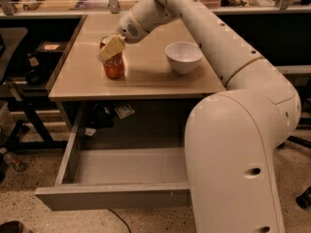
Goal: Place coke can into top drawer
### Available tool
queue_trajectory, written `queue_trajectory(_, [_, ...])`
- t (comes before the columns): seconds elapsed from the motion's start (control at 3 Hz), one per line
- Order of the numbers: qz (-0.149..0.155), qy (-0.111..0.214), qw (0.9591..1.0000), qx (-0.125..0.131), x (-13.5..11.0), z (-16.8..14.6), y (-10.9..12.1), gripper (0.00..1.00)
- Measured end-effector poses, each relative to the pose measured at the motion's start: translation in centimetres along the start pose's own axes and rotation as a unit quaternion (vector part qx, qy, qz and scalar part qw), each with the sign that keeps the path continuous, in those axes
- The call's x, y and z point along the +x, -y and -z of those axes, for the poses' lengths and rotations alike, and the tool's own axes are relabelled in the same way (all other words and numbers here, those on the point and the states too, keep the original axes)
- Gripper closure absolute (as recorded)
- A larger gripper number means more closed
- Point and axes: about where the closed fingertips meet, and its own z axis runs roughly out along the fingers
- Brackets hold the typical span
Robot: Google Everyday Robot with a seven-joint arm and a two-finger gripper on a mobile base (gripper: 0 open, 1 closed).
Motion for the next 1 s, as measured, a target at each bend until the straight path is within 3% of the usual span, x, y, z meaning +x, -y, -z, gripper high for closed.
queue_trajectory(0.67, [0.000, 0.000, 1.0000, 0.000, 0.00, 0.00, 0.00, 0.88])
queue_trajectory(1.0, [0.005, 0.000, 1.0000, 0.005, -0.25, 0.71, -0.36, 1.00])
